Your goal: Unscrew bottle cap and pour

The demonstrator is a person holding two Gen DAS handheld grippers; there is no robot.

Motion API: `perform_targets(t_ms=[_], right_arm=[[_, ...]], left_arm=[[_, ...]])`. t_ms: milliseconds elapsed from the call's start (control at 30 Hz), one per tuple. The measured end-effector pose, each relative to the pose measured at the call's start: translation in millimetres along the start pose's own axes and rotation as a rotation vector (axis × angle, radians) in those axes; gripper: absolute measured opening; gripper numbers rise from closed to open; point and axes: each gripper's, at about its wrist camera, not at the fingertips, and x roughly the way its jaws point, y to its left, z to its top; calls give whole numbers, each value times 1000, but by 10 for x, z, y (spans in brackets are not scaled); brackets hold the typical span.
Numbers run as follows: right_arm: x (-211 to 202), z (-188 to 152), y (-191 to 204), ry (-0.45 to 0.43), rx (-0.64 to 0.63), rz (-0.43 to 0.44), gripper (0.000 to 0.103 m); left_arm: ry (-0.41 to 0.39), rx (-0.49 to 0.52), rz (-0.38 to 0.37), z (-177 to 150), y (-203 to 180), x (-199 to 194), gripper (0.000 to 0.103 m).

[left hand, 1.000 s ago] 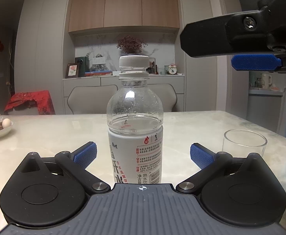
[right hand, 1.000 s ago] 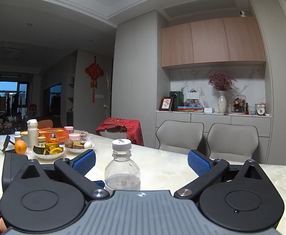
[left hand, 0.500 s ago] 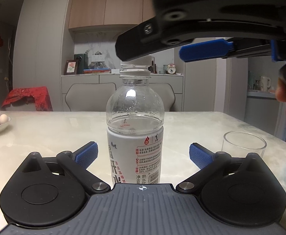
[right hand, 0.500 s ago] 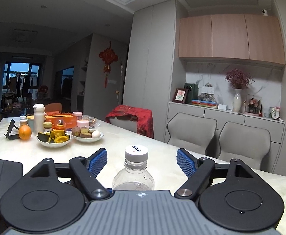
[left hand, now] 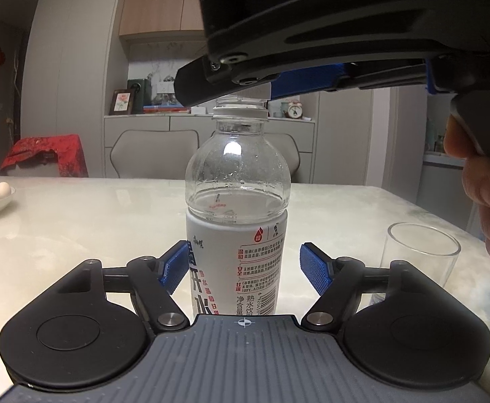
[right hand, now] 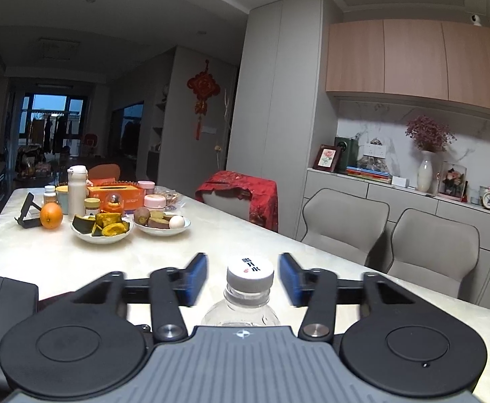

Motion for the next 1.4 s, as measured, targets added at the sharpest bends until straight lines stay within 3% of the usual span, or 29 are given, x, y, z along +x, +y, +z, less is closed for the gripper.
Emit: perform_targets(t_ms=[133, 367, 833, 933, 1400], right_arm=[[27, -10, 88, 8, 1, -2, 32], [40, 60, -54, 48, -3, 79, 32], [204, 295, -564, 161, -95, 443, 32], [206, 264, -619, 142, -91, 492, 32], [46, 335, -530, 68, -109, 461, 32]], left_arm=[[1, -1, -1, 34, 36, 34, 73], [0, 2, -5, 12, 14, 9, 73], [3, 7, -12, 3, 8, 13, 73], [3, 9, -13, 7, 20, 13, 73], [6, 9, -16, 12, 50, -1, 73]])
